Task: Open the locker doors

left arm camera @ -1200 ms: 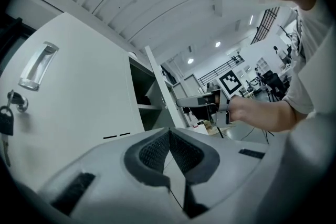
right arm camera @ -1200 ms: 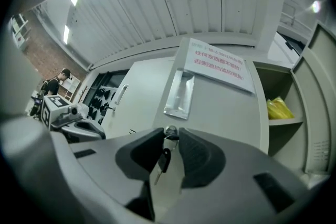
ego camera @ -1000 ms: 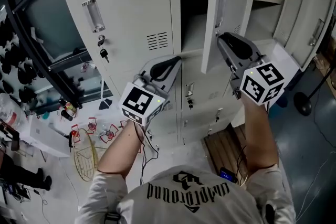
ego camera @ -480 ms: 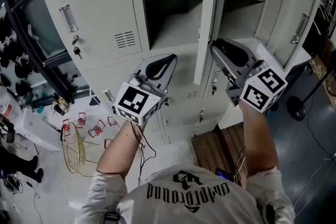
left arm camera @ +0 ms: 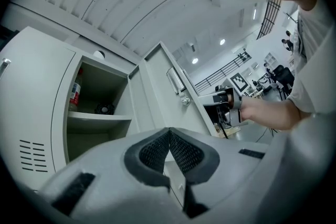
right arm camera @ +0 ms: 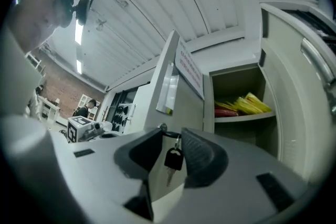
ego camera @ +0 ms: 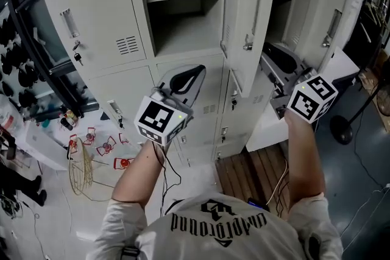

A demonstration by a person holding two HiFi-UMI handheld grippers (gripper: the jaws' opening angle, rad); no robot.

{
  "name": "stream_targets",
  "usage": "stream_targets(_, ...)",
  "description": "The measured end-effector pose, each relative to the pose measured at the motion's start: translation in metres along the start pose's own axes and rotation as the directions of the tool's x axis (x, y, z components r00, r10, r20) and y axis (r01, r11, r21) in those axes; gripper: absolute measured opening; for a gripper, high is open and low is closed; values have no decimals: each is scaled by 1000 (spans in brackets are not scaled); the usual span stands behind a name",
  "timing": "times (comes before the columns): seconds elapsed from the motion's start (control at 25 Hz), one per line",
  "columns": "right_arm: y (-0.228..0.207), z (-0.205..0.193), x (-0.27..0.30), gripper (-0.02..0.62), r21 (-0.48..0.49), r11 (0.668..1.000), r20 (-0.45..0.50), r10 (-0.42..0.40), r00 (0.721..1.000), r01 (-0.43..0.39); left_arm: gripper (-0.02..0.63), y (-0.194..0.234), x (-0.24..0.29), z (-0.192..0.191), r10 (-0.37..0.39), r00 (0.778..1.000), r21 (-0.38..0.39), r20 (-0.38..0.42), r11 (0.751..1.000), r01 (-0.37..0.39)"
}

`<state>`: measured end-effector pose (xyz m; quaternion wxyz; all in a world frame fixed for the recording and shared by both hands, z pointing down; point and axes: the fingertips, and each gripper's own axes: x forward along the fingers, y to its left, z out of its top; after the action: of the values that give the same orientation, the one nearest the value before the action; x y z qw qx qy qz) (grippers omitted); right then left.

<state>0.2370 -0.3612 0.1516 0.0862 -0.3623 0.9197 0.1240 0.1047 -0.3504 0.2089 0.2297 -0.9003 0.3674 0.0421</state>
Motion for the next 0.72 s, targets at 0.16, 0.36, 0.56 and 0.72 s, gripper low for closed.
stream_targets(0.16,-16,0,-11,117,0,1000,-8,-6,1000,6,8,-9,8,3,11,1000,5,-8,1000,-11)
stream_targets(0.36,-32,0,-21,120,3,1000,-2,-18,1000,18,8,-16,14,7,22,1000,12,-11,1000,-22)
stream_targets(0.56,-35,-1,-24,120,-10,1000,-8,-21,1000,21,8,-20,17,6,31,999,10,-15,999,-31)
stream_targets(0.72,-37,-2,-33,124,-21,999,-6,-34,999,34,8,-23,16,6,37,999,9,-19,999,-37)
